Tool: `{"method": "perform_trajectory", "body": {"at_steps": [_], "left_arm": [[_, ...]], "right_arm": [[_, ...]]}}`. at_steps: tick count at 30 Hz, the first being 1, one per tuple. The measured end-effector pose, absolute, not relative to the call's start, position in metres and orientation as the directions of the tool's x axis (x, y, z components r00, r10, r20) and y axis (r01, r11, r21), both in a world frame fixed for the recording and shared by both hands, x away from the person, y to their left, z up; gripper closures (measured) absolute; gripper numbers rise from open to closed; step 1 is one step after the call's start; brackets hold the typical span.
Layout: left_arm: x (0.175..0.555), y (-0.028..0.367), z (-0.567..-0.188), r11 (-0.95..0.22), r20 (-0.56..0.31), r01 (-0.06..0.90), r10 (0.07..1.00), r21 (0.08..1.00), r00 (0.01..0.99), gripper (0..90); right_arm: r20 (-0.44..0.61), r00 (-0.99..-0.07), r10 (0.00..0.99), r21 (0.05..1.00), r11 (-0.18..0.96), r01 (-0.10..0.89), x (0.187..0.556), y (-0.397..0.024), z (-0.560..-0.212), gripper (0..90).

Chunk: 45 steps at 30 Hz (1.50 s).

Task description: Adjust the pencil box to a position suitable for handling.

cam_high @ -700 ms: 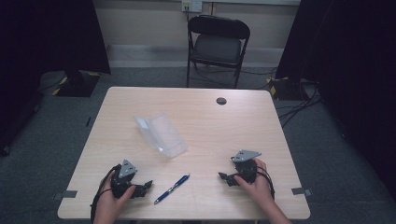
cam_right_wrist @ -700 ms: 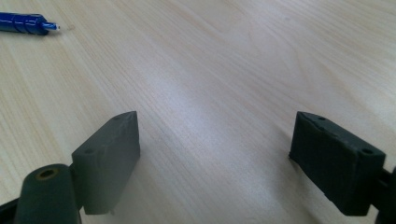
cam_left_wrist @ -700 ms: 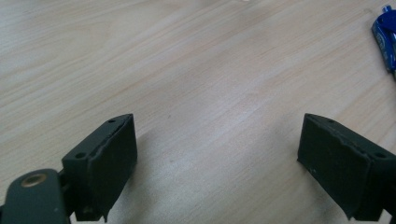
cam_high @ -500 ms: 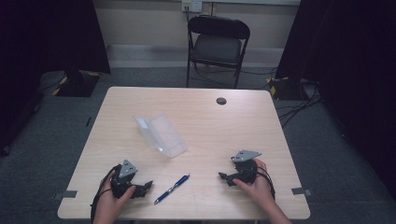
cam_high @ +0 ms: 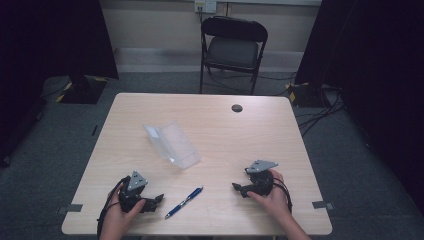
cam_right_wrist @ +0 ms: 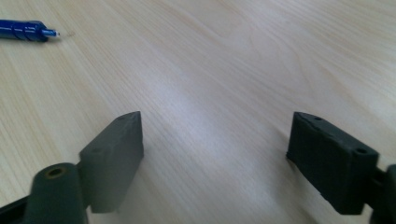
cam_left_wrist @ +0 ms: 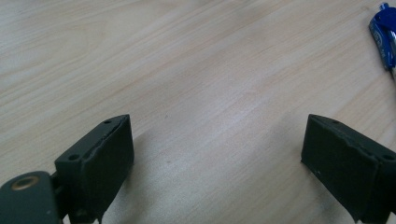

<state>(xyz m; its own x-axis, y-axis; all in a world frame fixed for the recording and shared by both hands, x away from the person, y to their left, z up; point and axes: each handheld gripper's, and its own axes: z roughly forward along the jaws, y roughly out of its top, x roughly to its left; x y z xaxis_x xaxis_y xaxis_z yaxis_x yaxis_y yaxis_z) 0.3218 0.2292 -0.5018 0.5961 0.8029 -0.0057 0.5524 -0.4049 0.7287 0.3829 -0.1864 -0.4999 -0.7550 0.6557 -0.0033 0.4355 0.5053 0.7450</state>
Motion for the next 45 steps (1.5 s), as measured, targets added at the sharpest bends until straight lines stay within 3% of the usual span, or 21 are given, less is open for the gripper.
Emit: {"method": "perform_trajectory", "body": {"at_steps": [32,45], "left_arm": [[0.322,0.229,-0.502,-0.406,-0.004,0.552,0.803,0.728,0.596,8.8],[0.322,0.229,-0.502,-0.412,-0.002,0.552,0.801,0.725,0.599,8.6]], "right_arm": [[0.058,-0.774,0.631,0.759,0.476,0.445,0.421,-0.112,-0.48,29.3],[0.031,-0.778,0.628,0.774,0.478,0.416,0.433,-0.088,-0.473,32.1]]}}
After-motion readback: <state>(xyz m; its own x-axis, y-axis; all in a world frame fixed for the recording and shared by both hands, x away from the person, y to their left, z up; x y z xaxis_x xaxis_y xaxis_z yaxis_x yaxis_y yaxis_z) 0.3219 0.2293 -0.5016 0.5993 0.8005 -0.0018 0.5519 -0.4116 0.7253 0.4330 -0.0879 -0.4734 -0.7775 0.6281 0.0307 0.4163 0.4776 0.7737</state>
